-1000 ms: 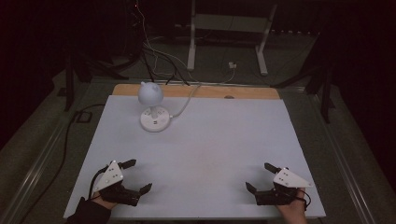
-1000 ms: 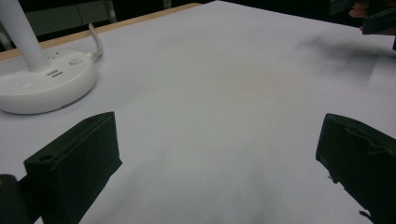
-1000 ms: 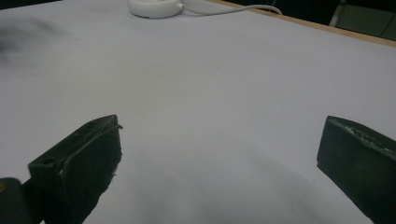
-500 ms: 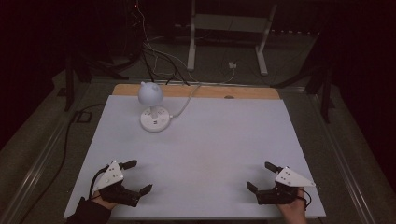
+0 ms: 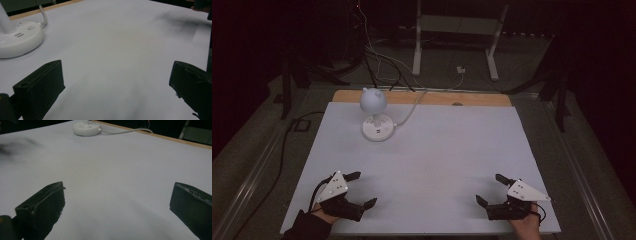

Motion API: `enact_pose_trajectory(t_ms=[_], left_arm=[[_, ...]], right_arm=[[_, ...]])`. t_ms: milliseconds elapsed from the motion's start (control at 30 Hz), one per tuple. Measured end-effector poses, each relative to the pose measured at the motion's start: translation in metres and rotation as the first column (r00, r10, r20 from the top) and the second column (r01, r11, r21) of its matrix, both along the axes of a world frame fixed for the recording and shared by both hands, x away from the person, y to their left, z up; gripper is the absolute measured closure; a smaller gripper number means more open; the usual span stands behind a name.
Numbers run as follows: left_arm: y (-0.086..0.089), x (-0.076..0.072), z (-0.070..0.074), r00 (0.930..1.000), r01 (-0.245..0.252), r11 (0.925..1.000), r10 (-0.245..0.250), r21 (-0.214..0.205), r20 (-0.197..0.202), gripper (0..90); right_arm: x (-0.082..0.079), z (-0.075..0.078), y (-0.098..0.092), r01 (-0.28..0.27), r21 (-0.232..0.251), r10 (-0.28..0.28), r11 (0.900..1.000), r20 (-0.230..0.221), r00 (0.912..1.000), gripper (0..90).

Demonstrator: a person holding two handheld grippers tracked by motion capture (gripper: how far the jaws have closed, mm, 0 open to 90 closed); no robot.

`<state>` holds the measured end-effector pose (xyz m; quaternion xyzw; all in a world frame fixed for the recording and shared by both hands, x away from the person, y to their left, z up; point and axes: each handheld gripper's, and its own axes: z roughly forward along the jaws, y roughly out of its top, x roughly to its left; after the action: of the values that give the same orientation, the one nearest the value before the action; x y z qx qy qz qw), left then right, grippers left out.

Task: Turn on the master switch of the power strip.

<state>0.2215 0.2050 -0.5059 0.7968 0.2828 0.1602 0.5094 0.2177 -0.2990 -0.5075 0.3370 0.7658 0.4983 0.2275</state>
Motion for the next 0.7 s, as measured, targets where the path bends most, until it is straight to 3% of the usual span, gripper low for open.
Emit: enact_pose_trajectory(t_ms=[233, 300, 700], left_arm=[[-0.005, 0.001, 0.006, 0.9990, 0.041, 0.9991, -0.041, 0.012, -0.016, 0.2], [-0.004, 0.001, 0.008, 0.9988, 0.044, 0.9990, -0.044, -0.003, -0.022, 0.2], [-0.007, 0.002, 0.021, 0.9962, 0.085, 0.9962, -0.085, 0.017, -0.021, 0.1]], right_arm=[[-0.002, 0.002, -0.001, -0.002, 0.004, 0.002, 1.0000, 0.009, 1.0000, 0.0], [-0.002, 0.002, -0.001, -0.009, 0.012, 0.008, 0.9999, 0.007, 0.9999, 0.0], [-0.002, 0.003, -0.001, -0.007, 0.014, 0.007, 0.9999, 0.011, 0.9999, 0.0]])
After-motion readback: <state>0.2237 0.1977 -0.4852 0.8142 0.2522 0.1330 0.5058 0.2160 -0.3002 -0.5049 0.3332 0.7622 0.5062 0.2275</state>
